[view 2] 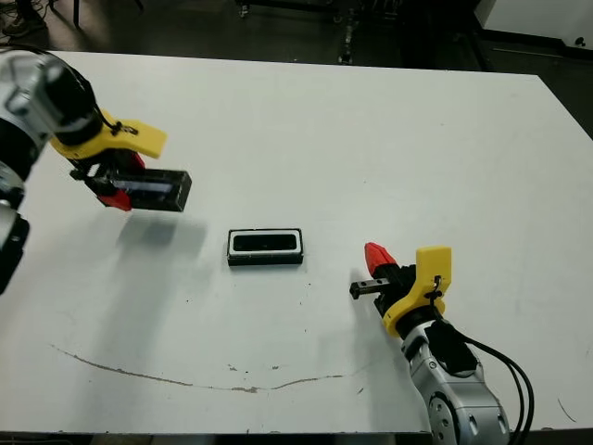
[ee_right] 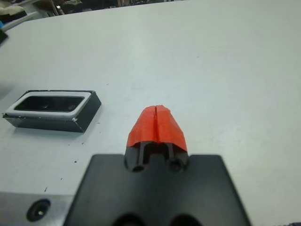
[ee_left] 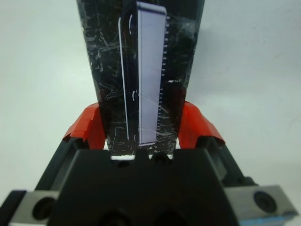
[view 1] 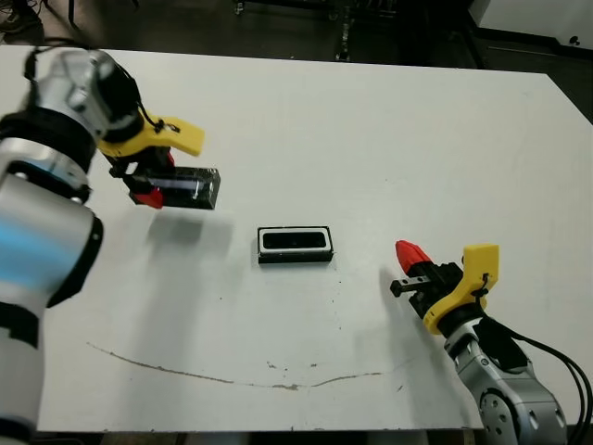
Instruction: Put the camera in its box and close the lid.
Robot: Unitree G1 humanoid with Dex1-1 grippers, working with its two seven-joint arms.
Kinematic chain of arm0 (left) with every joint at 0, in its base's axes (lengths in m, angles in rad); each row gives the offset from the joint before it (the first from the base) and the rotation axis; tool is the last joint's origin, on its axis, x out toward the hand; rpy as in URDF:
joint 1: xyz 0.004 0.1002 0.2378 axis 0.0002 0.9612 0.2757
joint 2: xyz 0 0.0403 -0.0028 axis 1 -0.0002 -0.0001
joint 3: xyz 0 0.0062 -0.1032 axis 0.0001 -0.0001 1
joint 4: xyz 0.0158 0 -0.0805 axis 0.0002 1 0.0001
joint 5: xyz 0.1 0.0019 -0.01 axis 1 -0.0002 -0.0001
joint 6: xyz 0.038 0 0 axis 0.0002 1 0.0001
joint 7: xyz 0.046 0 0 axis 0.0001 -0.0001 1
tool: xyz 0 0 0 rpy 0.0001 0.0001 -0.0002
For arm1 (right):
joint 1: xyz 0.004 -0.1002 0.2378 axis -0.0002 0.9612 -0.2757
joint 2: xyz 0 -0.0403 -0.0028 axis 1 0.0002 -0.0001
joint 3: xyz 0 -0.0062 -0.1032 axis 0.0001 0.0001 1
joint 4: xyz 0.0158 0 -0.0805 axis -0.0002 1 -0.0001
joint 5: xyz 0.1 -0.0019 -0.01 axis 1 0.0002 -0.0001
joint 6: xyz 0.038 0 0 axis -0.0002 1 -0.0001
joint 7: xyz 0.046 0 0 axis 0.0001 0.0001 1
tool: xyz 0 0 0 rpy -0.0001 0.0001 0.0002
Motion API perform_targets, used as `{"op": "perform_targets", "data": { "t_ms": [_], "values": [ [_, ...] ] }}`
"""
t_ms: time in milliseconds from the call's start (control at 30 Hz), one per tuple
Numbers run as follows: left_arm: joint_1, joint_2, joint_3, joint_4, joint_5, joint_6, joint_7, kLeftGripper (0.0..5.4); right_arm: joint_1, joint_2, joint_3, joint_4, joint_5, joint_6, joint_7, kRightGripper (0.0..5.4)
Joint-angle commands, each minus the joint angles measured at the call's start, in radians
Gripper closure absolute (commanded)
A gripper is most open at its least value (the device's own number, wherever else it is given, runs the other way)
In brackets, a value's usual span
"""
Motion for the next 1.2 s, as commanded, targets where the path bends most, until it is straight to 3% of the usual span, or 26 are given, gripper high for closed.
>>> {"op": "perform_targets", "data": {
  "t_ms": [33,133,200,533,633,833,1200],
  "values": [
    [0.008,0.012,0.107,-0.034,-0.114,0.085,-0.003,2.23,0.008,0.001,0.0,0.003,-0.012,-0.002,-0.014,5.4],
    [0.064,-0.007,0.195,-0.083,-0.218,0.2,0.011,2.23,0.005,0.003,0.001,0.002,-0.012,-0.002,-0.015,5.4],
    [0.1,-0.015,0.206,-0.136,-0.244,0.255,0.027,2.23,0.002,0.003,0.001,-0.001,-0.012,0.003,-0.019,5.4],
    [0.285,-0.045,0.138,-0.635,-0.271,0.845,0.095,2.23,-0.004,0.003,0.008,-0.019,-0.024,0.021,-0.034,5.4],
    [0.312,-0.042,0.097,-0.747,-0.288,0.976,0.083,2.23,-0.005,0.001,0.006,-0.013,-0.017,0.008,-0.023,5.4],
    [0.316,-0.03,0.012,-0.769,-0.323,0.997,0.046,2.23,-0.007,0.004,0.008,-0.02,-0.017,0.017,-0.03,5.4],
    [0.284,-0.07,-0.077,-0.636,-0.34,0.816,-0.026,2.23,-0.012,0.004,0.005,-0.024,-0.014,0.024,-0.031,5.4]
  ]
}}
